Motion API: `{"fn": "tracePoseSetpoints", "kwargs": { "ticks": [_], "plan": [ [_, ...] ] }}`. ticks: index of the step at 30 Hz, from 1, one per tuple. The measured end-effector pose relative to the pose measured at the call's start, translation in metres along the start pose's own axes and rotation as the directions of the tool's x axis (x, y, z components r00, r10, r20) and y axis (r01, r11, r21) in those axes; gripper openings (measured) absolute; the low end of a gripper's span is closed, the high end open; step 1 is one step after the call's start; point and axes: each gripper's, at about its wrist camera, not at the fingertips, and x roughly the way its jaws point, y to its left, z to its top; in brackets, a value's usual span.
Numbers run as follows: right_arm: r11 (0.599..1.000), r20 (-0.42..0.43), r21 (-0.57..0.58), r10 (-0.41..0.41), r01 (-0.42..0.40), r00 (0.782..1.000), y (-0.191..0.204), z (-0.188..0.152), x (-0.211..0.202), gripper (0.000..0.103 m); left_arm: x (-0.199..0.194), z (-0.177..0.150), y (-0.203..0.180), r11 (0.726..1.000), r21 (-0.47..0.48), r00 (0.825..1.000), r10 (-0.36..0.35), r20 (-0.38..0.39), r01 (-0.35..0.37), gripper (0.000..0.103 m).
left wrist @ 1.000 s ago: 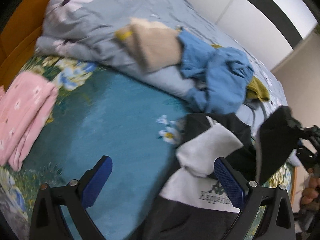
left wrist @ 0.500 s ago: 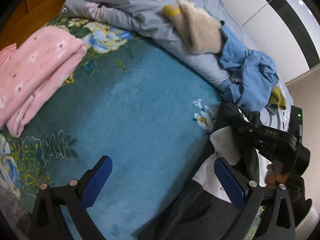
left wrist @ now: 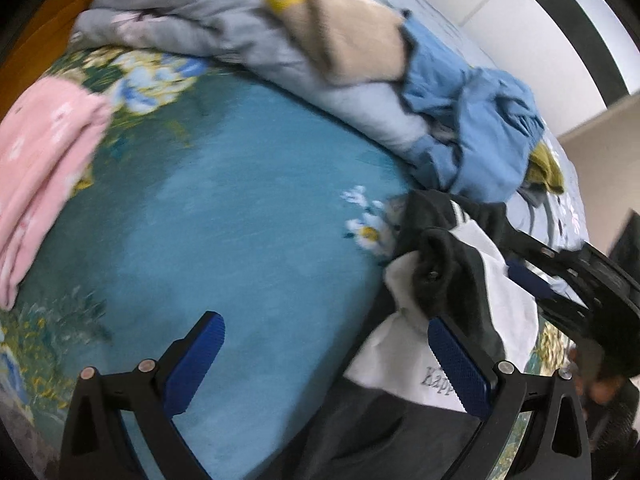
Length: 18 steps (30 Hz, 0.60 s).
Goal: Fold clothes
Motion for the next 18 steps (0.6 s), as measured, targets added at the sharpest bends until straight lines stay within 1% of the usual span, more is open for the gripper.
{"fn": "tracePoseSetpoints", "kwargs": {
  "ticks": [3, 5, 6, 9, 10, 11, 13, 16, 18],
  "plan": [
    [0.992, 0.032, 0.053, -0.113, 0.111, 0.993, -0.051, 0.006, -0.027, 0.051, 0.017, 0.012, -0.036, 0.999, 0.018, 0.999, -0.042, 0.011, 0.042, 0.103],
    [0.975, 0.032, 0.111, -0.199, 0.195, 0.979, -0.093, 0.01, -0.044, 0.051, 0.029, 0.02, -0.06, 0.996, 0.059, 0.998, -0.061, -0.003, 0.061, 0.103],
    [0.965, 0.026, 0.136, -0.228, 0.223, 0.973, -0.109, 0.011, -0.049, 0.051, 0.037, 0.024, -0.073, 0.994, 0.082, 0.998, -0.069, -0.012, 0.07, 0.103],
    [0.949, 0.001, 0.181, -0.262, 0.258, 0.965, -0.136, 0.013, -0.053, 0.051, 0.058, 0.032, -0.106, 0.984, 0.155, 0.996, -0.082, -0.041, 0.088, 0.103],
    [0.943, -0.008, 0.196, -0.273, 0.269, 0.962, -0.145, 0.013, -0.054, 0.051, 0.065, 0.034, -0.114, 0.982, 0.172, 0.996, -0.072, -0.046, 0.079, 0.103],
    [0.943, -0.019, 0.198, -0.269, 0.267, 0.963, -0.149, 0.014, -0.054, 0.051, 0.073, 0.035, -0.117, 0.982, 0.182, 0.998, -0.042, -0.05, 0.051, 0.103],
    [0.959, -0.055, 0.151, -0.232, 0.238, 0.971, -0.145, 0.011, -0.043, 0.051, 0.09, 0.036, -0.118, 0.98, 0.195, 0.998, 0.04, -0.057, -0.028, 0.103],
    [0.97, -0.117, 0.098, -0.212, 0.223, 0.97, -0.147, 0.001, -0.024, 0.051, 0.112, 0.03, -0.1, 0.979, 0.172, 0.987, 0.126, -0.104, -0.107, 0.103],
    [0.963, -0.146, 0.111, -0.228, 0.245, 0.963, -0.159, -0.007, -0.015, 0.051, 0.12, 0.024, -0.086, 0.976, 0.156, 0.977, 0.173, -0.124, -0.153, 0.103]
  ]
}}
